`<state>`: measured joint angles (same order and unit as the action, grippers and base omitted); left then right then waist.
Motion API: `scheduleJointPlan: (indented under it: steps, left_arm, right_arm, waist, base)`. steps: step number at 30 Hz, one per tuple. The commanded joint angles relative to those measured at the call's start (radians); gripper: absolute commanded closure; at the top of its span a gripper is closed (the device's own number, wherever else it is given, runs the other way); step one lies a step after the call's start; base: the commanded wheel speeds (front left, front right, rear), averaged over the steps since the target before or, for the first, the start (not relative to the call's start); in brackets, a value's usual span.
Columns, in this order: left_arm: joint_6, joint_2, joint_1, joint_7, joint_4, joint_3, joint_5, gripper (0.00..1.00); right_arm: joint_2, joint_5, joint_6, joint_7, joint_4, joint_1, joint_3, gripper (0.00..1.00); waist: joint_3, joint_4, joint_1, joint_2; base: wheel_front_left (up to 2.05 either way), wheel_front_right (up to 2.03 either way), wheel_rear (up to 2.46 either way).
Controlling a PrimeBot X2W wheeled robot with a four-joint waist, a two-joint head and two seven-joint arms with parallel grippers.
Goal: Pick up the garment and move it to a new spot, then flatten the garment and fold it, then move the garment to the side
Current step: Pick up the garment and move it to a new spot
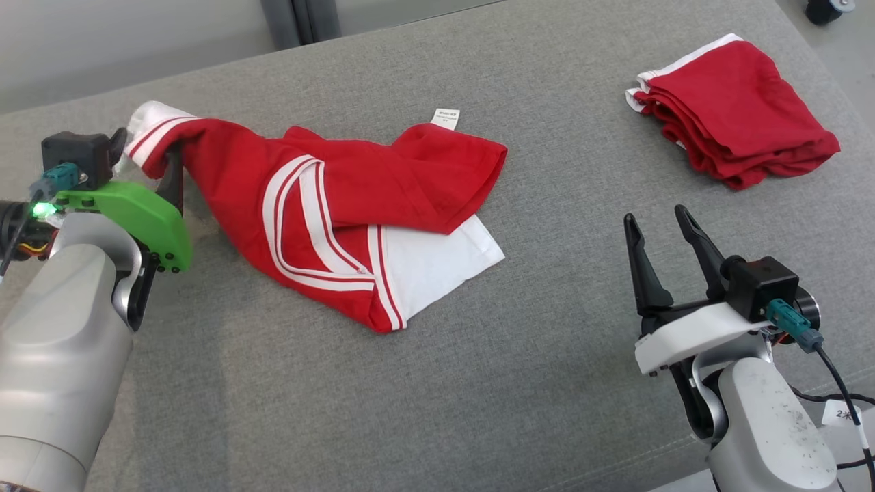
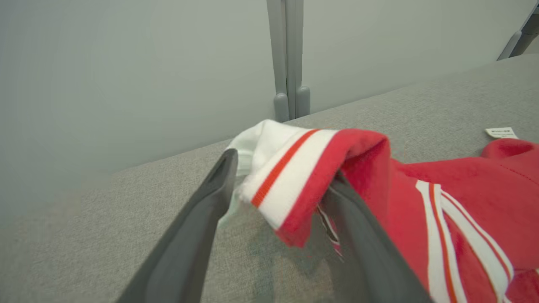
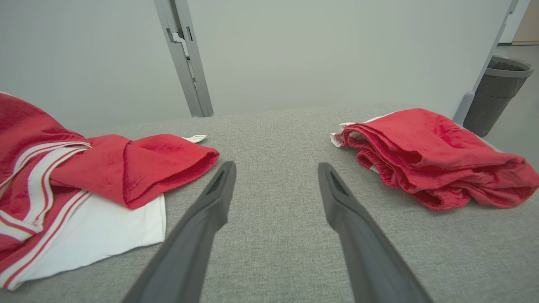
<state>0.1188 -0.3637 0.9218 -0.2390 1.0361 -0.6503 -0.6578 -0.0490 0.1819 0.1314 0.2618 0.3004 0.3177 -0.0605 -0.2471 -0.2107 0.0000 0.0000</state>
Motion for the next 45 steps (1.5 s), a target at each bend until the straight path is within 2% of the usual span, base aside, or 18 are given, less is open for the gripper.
scheduleJointPlan:
  steps: [1, 7, 10, 14, 19, 23, 30, 35, 45]
  left_arm:
    - [0.004, 0.003, -0.02, -0.011, 0.008, 0.011, -0.013, 0.0]
    - [0.01, 0.026, -0.085, -0.027, -0.024, 0.045, -0.045, 0.0]
    - [0.011, 0.026, -0.144, -0.027, -0.113, 0.078, -0.023, 0.0]
    - [-0.006, 0.042, -0.262, -0.026, -0.25, 0.174, -0.003, 0.0]
    - [-0.035, 0.087, -0.445, -0.025, -0.424, 0.289, 0.047, 0.0]
    - [-0.053, 0.147, -0.612, -0.025, -0.55, 0.366, 0.103, 0.0]
    - [-0.079, 0.237, -0.825, -0.025, -0.708, 0.499, 0.193, 0.0]
    - [-0.063, 0.275, -0.905, -0.025, -0.767, 0.533, 0.25, 0.0]
    - [-0.045, 0.305, -0.984, -0.025, -0.819, 0.552, 0.295, 0.0]
  right_arm:
    - [-0.003, -0.01, -0.002, 0.004, 0.003, -0.012, 0.003, 0.0]
    - [-0.004, -0.018, -0.002, 0.004, 0.012, -0.031, 0.003, 0.0]
    - [-0.004, -0.023, -0.002, 0.004, 0.017, -0.047, 0.007, 0.0]
    - [-0.004, -0.027, -0.002, 0.004, 0.022, -0.064, 0.014, 0.0]
    - [-0.004, -0.034, -0.002, 0.004, 0.027, -0.088, 0.024, 0.0]
    - [-0.003, -0.041, -0.002, 0.004, 0.03, -0.113, 0.035, 0.0]
    - [-0.003, -0.042, -0.002, 0.004, 0.027, -0.156, 0.053, 0.0]
    - [-0.004, -0.032, -0.002, 0.004, 0.026, -0.189, 0.058, 0.0]
    - [-0.004, -0.002, -0.002, 0.003, 0.022, -0.235, 0.053, 0.0]
  waist:
    - [0.014, 0.017, 0.0, 0.0]
    - [0.059, 0.059, 0.0, 0.0]
    - [0.082, 0.083, 0.0, 0.0]
    - [0.117, 0.108, 0.0, 0.0]
    - [0.162, 0.13, 0.0, 0.0]
    - [0.201, 0.148, 0.0, 0.0]
    - [0.249, 0.172, 0.0, 0.0]
    - [0.265, 0.187, 0.0, 0.0]
    - [0.276, 0.19, 0.0, 0.0]
  base:
    - [0.0, 0.0, 0.0]
    - [0.0, 0.0, 0.0]
    - [0.0, 0.0, 0.0]
    - [0.0, 0.0, 0.0]
    - [0.0, 0.0, 0.0]
    - [0.0, 0.0, 0.0]
    - [0.0, 0.0, 0.0]
    - [0.0, 0.0, 0.0]
    - [0.0, 0.0, 0.0]
